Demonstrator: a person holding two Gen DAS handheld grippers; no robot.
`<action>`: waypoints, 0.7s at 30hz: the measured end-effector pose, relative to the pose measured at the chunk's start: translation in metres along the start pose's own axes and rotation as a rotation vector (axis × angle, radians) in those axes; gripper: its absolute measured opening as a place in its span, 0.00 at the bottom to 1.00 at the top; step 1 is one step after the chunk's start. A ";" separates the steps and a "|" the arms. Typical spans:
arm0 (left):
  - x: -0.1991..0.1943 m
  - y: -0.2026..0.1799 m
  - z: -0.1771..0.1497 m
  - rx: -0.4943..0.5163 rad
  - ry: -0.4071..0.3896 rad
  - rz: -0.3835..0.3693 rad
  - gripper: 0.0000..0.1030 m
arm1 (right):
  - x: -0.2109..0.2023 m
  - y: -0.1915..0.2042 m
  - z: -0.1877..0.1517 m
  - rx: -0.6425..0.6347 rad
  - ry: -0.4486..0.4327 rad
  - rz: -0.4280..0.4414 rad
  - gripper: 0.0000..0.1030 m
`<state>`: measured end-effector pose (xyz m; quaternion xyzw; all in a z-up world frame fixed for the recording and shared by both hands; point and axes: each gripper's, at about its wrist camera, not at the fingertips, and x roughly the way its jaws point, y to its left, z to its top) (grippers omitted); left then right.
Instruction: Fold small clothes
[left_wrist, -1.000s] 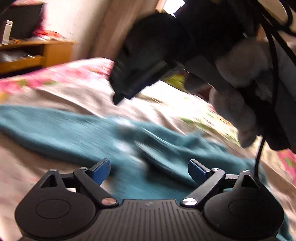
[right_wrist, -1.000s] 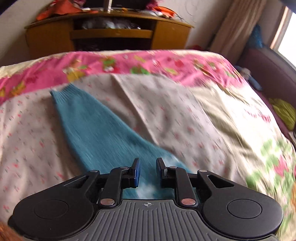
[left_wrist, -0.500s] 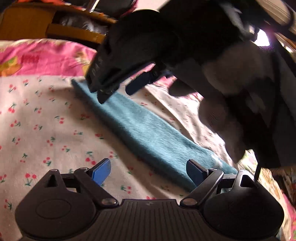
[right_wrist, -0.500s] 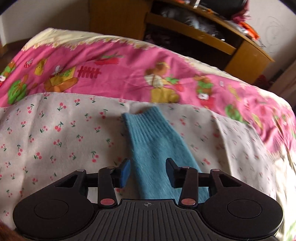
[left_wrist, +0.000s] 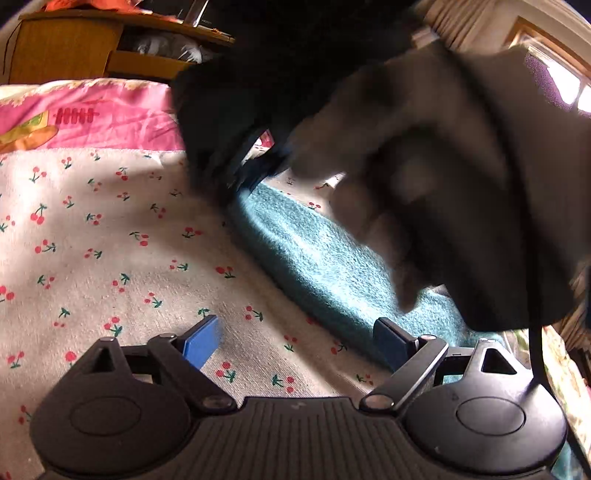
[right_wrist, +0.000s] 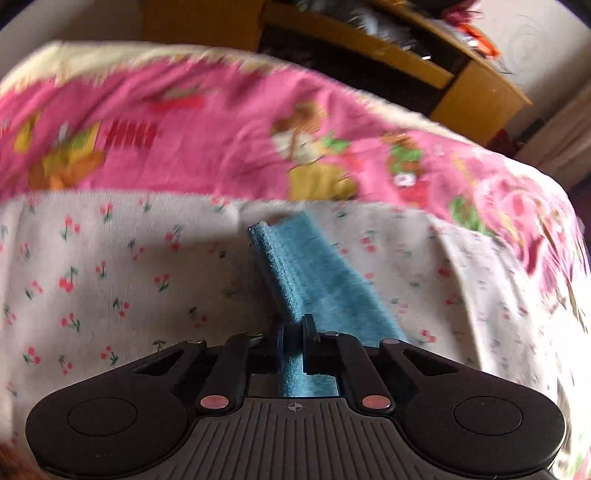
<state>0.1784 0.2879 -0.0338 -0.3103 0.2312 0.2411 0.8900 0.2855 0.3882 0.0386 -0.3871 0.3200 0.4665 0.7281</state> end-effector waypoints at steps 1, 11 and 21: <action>0.000 -0.004 -0.002 0.014 -0.003 -0.003 0.96 | -0.014 -0.013 -0.002 0.043 -0.031 -0.003 0.06; -0.015 -0.061 -0.024 0.294 -0.061 -0.069 0.96 | -0.173 -0.162 -0.124 0.520 -0.303 -0.171 0.06; -0.034 -0.178 -0.051 0.645 -0.098 -0.224 0.99 | -0.276 -0.214 -0.383 1.072 -0.476 -0.392 0.06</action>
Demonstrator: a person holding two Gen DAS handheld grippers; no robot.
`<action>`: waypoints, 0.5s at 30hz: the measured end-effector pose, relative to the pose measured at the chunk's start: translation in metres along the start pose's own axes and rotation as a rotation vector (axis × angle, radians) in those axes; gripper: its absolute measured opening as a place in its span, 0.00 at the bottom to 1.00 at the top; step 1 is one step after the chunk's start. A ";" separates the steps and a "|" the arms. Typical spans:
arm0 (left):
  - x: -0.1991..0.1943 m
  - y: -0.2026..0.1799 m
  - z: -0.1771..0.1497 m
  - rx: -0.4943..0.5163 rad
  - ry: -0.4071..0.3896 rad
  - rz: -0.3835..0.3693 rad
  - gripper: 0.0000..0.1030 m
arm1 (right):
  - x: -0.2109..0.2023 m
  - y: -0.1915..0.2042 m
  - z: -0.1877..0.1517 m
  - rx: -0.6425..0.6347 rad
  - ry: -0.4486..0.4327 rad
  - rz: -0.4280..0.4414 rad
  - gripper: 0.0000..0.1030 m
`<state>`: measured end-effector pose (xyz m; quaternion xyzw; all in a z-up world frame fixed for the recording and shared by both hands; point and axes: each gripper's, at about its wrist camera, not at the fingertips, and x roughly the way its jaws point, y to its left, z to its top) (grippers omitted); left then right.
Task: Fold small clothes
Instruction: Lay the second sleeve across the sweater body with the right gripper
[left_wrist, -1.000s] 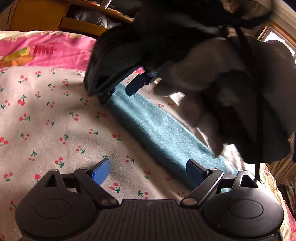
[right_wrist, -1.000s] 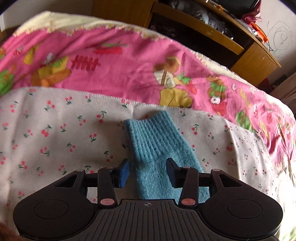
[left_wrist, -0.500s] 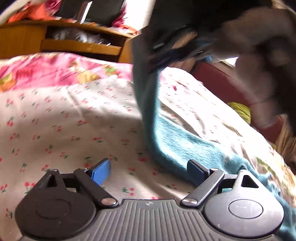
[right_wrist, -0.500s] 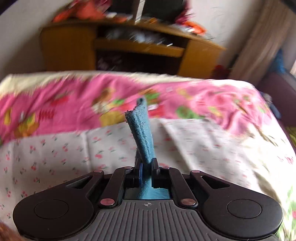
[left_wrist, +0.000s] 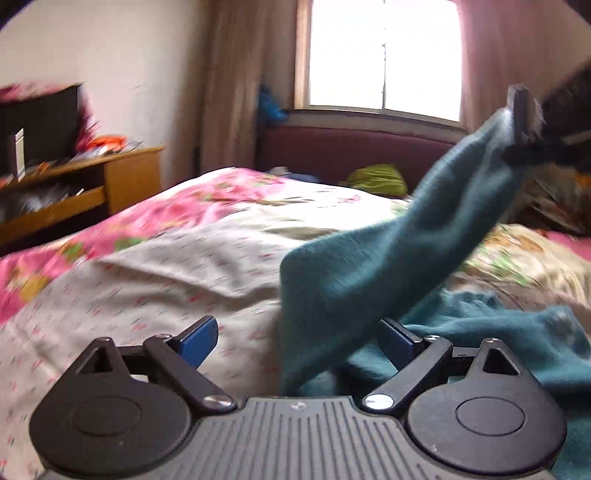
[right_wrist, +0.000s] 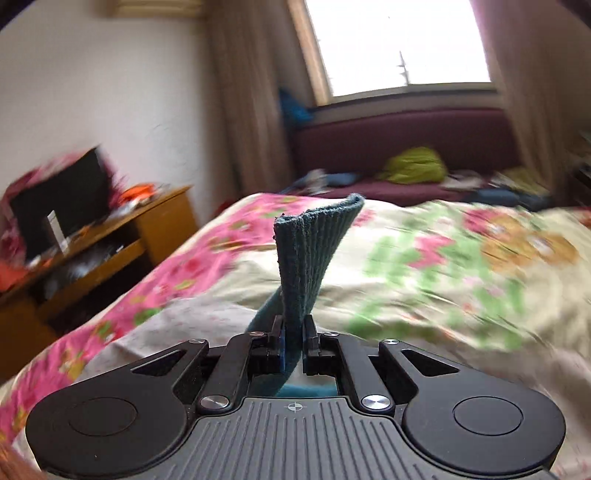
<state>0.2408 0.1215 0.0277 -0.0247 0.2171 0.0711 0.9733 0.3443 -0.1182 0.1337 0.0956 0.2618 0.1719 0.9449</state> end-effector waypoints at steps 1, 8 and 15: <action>0.004 -0.010 0.000 0.035 0.004 -0.015 1.00 | -0.002 -0.027 -0.015 0.060 0.017 -0.034 0.06; 0.039 -0.064 -0.035 0.263 0.136 -0.024 1.00 | 0.024 -0.105 -0.121 0.250 0.167 -0.140 0.08; 0.029 -0.053 -0.027 0.248 0.130 -0.043 1.00 | 0.005 -0.129 -0.117 0.438 0.087 -0.053 0.16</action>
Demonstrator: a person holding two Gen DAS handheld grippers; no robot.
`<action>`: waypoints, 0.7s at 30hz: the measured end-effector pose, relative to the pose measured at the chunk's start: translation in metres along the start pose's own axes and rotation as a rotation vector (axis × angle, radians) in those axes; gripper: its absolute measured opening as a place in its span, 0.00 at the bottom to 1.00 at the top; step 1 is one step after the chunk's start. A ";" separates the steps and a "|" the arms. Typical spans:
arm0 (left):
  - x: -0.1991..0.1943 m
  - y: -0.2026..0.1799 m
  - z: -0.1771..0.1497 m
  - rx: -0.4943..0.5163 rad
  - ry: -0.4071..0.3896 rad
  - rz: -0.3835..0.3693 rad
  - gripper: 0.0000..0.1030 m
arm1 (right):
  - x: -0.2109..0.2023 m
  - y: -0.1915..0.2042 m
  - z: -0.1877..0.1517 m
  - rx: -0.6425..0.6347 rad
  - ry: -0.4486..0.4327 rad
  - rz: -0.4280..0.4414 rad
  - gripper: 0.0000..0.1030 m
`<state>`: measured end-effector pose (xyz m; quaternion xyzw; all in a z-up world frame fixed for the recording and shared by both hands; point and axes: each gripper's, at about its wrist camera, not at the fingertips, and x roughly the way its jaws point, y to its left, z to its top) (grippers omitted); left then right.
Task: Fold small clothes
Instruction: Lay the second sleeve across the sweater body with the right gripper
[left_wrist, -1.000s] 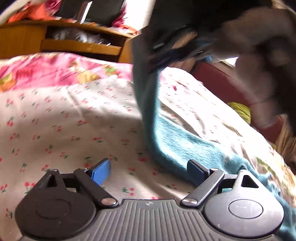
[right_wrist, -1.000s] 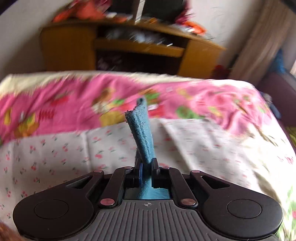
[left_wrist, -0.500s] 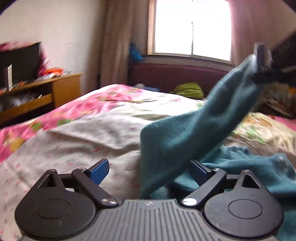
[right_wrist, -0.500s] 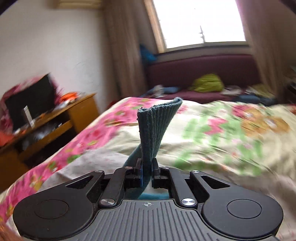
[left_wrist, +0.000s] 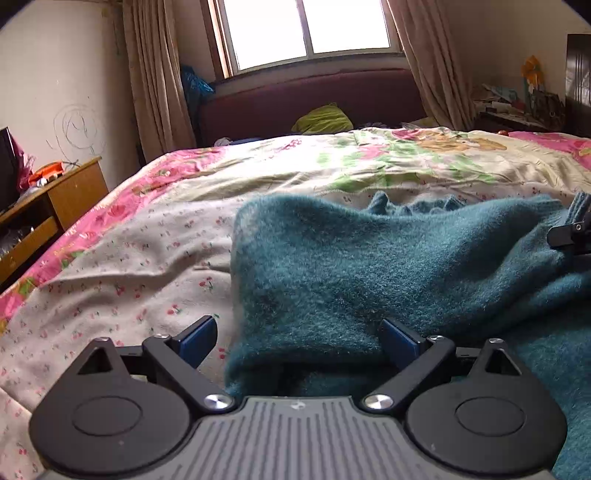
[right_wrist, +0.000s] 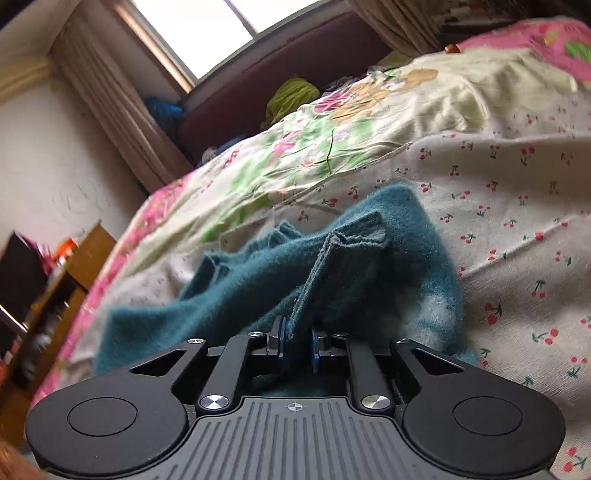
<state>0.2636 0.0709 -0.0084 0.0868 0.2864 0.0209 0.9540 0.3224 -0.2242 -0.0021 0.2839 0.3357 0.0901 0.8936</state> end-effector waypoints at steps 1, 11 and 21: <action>-0.002 0.000 0.003 0.010 -0.012 0.003 1.00 | -0.003 -0.001 0.001 -0.001 -0.015 -0.005 0.17; -0.019 0.014 0.022 -0.056 -0.112 -0.001 1.00 | 0.006 -0.003 -0.004 0.008 0.004 -0.092 0.11; 0.064 0.039 0.011 -0.196 0.110 0.130 1.00 | 0.014 0.009 -0.014 -0.102 0.042 -0.117 0.13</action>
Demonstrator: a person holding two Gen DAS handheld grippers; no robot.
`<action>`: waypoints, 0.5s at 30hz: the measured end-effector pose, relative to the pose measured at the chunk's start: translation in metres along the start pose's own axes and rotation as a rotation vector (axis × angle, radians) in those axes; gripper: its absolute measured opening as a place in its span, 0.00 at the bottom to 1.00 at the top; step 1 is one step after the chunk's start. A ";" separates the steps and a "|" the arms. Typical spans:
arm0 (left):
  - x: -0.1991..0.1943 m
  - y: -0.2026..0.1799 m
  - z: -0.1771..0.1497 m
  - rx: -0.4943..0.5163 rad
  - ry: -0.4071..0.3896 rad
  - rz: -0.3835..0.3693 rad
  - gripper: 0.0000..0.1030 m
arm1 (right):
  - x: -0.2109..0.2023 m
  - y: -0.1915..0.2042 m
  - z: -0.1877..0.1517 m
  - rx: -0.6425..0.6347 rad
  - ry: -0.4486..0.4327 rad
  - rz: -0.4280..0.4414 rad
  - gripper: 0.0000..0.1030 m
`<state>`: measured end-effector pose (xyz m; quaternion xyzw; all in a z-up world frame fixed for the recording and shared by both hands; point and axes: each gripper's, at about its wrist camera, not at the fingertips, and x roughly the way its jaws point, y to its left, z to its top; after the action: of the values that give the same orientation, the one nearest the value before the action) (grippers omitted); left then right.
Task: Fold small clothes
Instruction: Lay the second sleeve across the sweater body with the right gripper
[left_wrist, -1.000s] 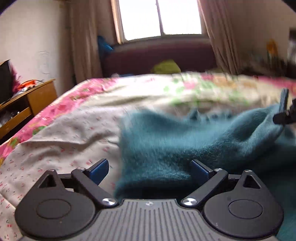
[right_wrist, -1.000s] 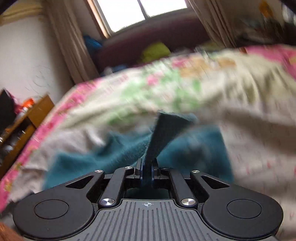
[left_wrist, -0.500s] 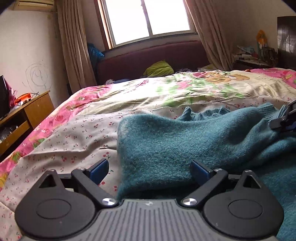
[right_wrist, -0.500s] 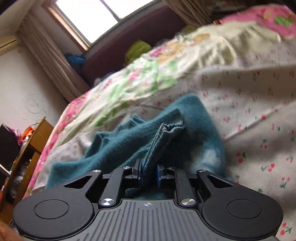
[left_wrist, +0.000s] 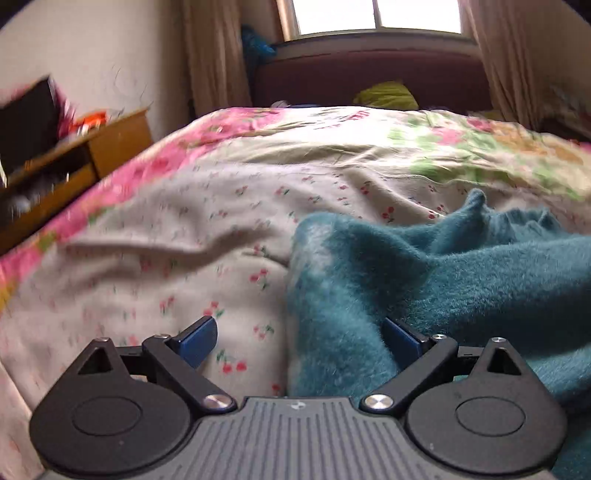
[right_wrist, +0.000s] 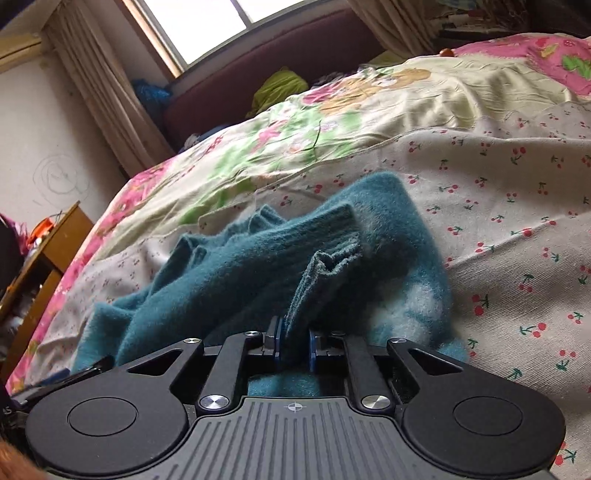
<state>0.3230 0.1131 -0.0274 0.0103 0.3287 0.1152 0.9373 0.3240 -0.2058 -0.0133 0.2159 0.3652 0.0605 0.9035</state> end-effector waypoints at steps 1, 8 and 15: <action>-0.002 0.003 -0.002 -0.014 -0.003 -0.003 1.00 | 0.001 0.001 0.000 -0.010 -0.001 -0.003 0.14; -0.018 -0.004 0.010 0.063 -0.048 0.008 1.00 | -0.006 0.008 0.008 -0.053 -0.009 0.000 0.20; -0.027 -0.002 0.030 0.054 -0.149 0.003 1.00 | -0.004 -0.007 0.016 0.038 -0.031 0.015 0.23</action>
<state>0.3212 0.1063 0.0125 0.0444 0.2608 0.1066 0.9585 0.3316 -0.2188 -0.0036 0.2365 0.3507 0.0569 0.9043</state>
